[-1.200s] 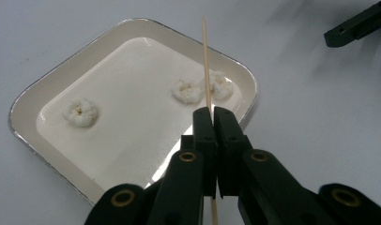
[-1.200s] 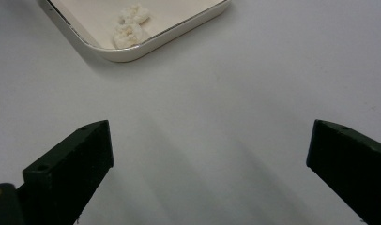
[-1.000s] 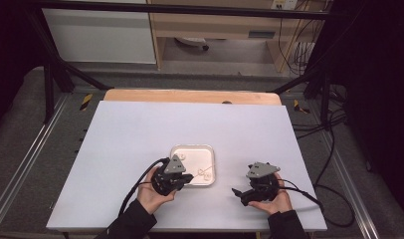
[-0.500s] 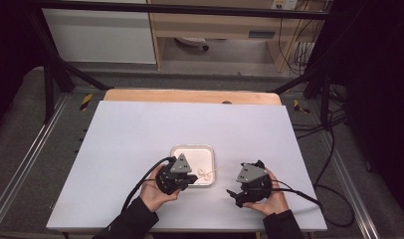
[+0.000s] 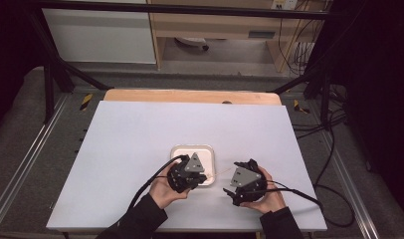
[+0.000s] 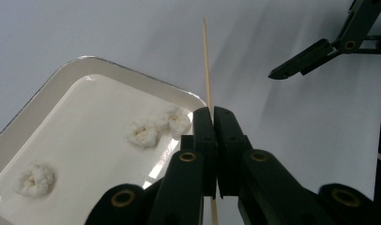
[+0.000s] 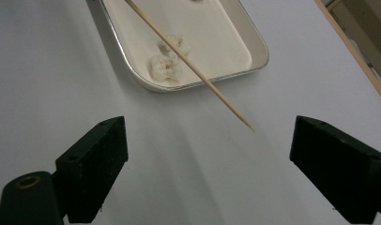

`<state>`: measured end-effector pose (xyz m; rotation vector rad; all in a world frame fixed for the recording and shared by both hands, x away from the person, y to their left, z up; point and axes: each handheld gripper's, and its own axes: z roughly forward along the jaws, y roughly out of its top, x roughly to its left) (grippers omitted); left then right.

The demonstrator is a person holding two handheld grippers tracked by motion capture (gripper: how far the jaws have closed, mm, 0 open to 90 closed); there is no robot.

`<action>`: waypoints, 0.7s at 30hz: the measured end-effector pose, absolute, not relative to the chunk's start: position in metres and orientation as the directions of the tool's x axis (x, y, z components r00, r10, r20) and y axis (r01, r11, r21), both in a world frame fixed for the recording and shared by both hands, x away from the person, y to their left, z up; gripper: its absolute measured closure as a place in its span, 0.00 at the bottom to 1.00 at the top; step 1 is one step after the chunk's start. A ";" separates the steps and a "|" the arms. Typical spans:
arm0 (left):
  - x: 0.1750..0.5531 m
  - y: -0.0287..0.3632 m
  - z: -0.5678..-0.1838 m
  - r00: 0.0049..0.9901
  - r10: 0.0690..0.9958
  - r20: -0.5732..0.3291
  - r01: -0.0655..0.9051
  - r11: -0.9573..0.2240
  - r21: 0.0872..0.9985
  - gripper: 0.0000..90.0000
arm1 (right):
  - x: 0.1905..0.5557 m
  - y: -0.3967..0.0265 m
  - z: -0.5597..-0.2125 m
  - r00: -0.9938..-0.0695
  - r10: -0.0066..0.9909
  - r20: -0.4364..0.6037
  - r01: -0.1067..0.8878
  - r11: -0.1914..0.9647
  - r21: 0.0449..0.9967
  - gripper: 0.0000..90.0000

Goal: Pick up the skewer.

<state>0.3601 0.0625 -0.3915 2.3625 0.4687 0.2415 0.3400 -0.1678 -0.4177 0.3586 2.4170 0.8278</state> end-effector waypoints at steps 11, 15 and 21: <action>0.361 0.044 -0.388 0.932 0.360 0.051 0.239 -0.713 0.660 0.98 | 0.337 -0.168 -0.419 -0.812 0.322 -0.487 -0.034 0.807 0.590 0.29; 0.360 0.038 -0.389 0.936 0.347 0.052 0.231 -0.721 0.653 0.98 | 0.336 -0.168 -0.420 -0.816 0.277 -0.508 -0.078 0.818 0.570 0.38; 0.360 0.030 -0.390 0.941 0.333 0.053 0.222 -0.730 0.647 0.98 | 0.337 -0.169 -0.422 -0.817 0.213 -0.536 -0.128 0.839 0.528 0.49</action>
